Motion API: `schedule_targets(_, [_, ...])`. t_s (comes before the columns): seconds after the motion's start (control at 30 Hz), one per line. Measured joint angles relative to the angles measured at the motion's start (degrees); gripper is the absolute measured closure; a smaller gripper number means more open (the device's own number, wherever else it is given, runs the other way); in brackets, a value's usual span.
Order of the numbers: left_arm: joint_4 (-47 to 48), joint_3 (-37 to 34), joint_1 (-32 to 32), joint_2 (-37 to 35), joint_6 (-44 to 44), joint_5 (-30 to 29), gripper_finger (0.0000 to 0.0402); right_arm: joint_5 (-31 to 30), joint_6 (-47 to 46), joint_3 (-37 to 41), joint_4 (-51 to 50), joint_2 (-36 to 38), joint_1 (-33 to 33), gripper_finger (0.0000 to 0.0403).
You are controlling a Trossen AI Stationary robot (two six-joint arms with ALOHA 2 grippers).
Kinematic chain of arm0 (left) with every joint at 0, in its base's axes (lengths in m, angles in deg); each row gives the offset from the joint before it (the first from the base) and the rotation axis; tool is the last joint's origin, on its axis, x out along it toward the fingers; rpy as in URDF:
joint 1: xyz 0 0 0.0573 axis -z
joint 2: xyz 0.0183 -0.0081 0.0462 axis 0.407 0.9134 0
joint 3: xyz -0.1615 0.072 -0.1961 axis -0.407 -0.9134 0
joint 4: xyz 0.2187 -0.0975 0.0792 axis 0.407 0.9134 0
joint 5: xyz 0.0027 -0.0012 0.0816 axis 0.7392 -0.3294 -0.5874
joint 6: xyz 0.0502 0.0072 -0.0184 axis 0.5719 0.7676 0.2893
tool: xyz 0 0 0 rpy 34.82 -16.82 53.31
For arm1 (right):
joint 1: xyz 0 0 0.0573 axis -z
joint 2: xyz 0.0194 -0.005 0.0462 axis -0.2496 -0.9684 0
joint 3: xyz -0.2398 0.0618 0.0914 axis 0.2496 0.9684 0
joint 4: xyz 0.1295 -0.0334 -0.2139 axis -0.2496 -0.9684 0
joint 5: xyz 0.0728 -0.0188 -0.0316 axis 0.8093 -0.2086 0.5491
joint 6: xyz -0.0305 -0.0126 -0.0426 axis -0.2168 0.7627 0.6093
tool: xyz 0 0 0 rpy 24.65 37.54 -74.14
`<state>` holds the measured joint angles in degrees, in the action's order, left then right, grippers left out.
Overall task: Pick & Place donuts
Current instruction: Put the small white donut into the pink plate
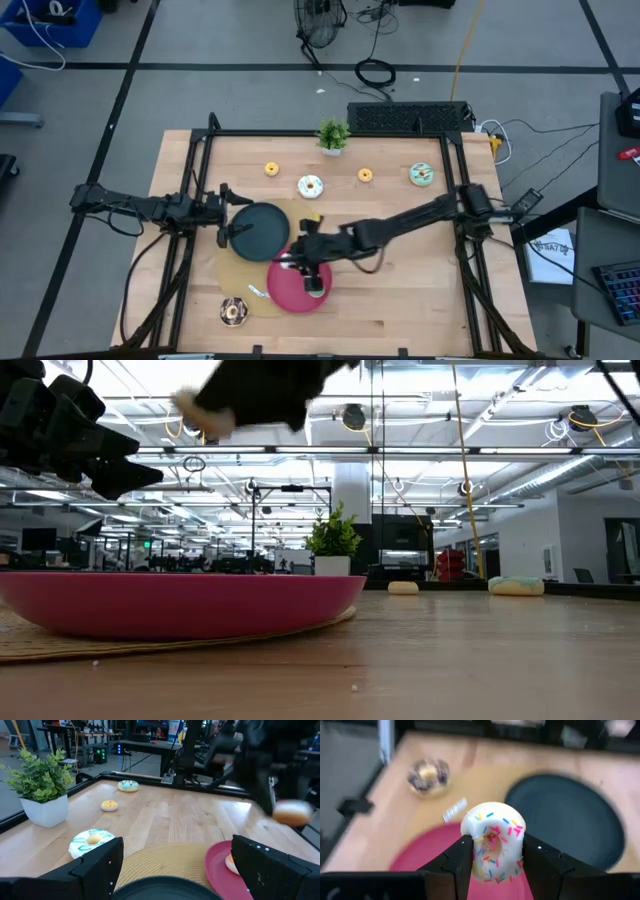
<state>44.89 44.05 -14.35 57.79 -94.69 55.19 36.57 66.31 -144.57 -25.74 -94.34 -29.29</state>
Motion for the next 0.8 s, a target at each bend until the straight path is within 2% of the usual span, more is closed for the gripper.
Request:
schedule_targets(0.07, [0.10,0.00,-0.01,0.02,0.00,0.02,0.0036,1.94,-0.61,-2.18,-2.14,-3.20,1.04,0.0257])
schedule_targets(0.33, [0.07,0.00,-0.01,0.02,0.00,0.02,0.0036,5.24,-2.29,-2.33,-4.37,-10.69,3.87,0.0257])
schedule_targets(0.8, [0.08,0.00,-0.01,0.02,0.00,0.02,0.0036,5.02,-4.46,-2.33,-7.65,-11.89,4.05,0.0253])
